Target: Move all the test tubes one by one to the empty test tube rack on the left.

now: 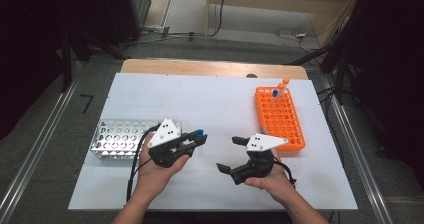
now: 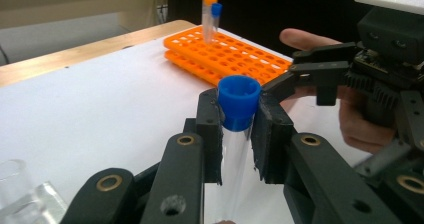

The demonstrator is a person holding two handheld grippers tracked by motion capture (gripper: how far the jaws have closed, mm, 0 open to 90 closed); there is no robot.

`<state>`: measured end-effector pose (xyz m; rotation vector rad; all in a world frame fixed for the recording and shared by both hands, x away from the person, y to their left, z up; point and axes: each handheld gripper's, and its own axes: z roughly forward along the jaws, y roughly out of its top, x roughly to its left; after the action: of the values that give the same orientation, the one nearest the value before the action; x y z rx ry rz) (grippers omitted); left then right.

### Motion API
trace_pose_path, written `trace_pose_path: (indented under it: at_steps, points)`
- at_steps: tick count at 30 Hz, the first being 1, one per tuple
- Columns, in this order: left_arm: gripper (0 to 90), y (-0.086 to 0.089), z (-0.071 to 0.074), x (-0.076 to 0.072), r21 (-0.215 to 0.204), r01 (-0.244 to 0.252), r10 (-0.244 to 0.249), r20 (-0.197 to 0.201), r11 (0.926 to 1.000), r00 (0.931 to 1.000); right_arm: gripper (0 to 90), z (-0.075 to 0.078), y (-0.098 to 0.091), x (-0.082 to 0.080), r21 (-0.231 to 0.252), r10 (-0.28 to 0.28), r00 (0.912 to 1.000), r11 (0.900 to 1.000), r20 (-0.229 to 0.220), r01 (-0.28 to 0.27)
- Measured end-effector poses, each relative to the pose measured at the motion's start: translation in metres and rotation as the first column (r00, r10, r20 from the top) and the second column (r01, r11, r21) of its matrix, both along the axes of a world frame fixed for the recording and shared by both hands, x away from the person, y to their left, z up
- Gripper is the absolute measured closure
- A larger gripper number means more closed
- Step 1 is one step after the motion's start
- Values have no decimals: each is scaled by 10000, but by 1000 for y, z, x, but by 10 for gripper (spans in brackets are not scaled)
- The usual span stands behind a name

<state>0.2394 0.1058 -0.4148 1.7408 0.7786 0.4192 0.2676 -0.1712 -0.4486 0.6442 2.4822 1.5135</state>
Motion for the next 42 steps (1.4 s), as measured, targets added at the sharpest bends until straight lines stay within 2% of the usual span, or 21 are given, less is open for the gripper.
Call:
trace_pose_path:
  at_steps: [3,10,23,30,35,42]
  points:
    - [769,7,2,1,-46,-193,193,75,9998,9998,8,0,-10,3,49,-356,9994,9994,-57,356]
    - [768,27,8,6,-179,-753,757,188,9970,9970,9,2,-36,6,71,-860,9960,9963,235,859]
    - [769,59,13,17,-282,-1723,1730,253,9846,9846,9,-2,-82,5,99,-1703,9849,9854,314,1700]
    - [768,79,14,20,-378,-2277,2288,281,9730,9731,8,-3,-98,9,202,-2096,9773,9777,317,2090]
    - [769,92,13,22,-298,-2706,2714,301,9622,9620,9,-3,-105,12,230,-2262,9736,9740,293,2256]
    - [769,100,6,31,-220,-3156,3162,394,9486,9479,9,-4,-111,15,335,-2450,9691,9692,283,2440]
